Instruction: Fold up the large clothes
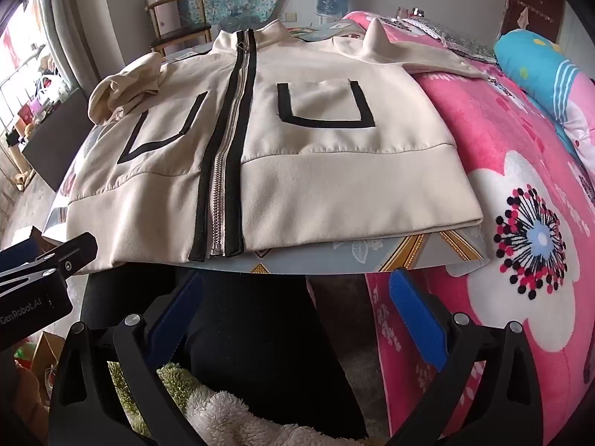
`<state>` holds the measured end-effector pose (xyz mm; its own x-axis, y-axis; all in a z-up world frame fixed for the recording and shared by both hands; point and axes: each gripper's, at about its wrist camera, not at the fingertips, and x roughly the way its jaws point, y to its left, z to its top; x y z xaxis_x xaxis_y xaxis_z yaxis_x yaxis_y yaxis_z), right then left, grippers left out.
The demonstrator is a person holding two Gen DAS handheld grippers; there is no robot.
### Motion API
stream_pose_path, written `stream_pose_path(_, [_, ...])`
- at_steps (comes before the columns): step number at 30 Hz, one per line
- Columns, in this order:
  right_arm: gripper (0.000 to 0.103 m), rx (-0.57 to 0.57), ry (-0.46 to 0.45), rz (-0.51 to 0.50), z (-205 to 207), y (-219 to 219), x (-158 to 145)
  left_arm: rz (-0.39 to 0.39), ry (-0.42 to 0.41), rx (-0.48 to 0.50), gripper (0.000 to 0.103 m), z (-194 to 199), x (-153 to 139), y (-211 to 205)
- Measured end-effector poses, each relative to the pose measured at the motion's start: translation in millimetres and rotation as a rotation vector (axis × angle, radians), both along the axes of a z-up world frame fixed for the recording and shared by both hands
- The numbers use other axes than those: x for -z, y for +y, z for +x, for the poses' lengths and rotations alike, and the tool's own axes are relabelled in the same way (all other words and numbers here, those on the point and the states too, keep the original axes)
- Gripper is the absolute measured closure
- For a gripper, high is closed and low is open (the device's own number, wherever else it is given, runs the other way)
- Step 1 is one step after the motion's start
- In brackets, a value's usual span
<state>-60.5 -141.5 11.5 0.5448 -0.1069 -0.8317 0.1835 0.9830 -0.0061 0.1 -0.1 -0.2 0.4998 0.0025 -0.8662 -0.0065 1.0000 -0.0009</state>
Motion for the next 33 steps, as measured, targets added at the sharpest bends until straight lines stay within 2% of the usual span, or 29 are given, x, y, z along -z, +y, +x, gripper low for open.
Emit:
stream_pose_path(14, [0.006,-0.001,-0.001,-0.009,1.3,0.2,-2.0,-0.008,0.002,-0.003,0.008,-3.0,1.9,-11.5])
stream_pose_path(33, [0.006,0.001,0.0,-0.026,0.4,2.8,-4.3,-0.024,0.005,-0.005,0.008,-5.2,1.5,-4.7])
